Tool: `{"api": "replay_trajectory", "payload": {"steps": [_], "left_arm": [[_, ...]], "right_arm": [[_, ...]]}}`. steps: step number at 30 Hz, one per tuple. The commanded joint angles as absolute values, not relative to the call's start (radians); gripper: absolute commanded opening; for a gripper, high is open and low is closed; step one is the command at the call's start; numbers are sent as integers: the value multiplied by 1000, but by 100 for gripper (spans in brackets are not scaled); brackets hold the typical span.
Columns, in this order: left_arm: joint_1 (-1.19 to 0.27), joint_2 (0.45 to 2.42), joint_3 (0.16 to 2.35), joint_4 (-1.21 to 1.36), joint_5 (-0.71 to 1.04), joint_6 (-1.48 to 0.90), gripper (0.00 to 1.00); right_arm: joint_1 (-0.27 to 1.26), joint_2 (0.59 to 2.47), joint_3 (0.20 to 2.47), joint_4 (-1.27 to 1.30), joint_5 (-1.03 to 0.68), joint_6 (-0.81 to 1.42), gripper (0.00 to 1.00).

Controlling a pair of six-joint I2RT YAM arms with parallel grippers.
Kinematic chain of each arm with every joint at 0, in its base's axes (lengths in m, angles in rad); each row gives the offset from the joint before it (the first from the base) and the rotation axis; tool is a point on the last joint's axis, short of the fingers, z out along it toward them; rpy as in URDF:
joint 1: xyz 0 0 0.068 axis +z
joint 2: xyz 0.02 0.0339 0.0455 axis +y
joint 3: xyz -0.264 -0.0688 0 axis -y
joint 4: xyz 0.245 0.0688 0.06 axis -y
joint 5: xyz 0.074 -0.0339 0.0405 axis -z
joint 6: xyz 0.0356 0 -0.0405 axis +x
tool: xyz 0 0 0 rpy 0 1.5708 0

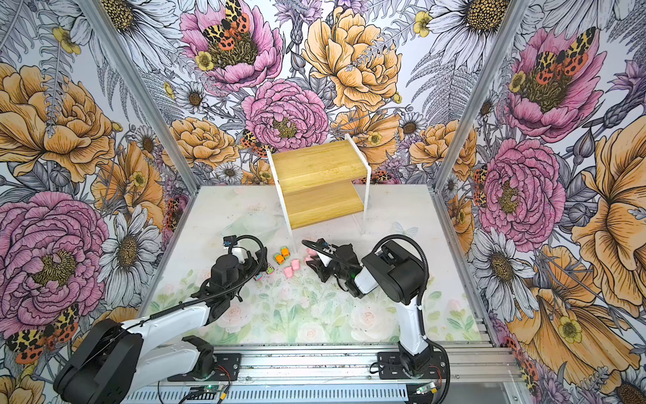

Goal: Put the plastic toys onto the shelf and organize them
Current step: 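Lift the pink pig and carry it onto the lower wooden shelf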

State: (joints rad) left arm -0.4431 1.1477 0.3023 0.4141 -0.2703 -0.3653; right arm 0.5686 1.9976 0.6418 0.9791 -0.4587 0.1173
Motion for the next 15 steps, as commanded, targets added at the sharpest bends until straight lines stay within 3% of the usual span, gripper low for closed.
{"api": "replay_trajectory", "payload": {"steps": [1,10,15], "left_arm": [[-449,1143,298,408,-285,-376,99],[-449,1130,329,387,-270,-364,99],[-448,1112,338,366,-273,-348,99]], "right_arm": [[533,1911,607,1056,-477,191,25],[354,1622,622,904,-465,255,26],[299,1572,705,801,-407,253,27]]}}
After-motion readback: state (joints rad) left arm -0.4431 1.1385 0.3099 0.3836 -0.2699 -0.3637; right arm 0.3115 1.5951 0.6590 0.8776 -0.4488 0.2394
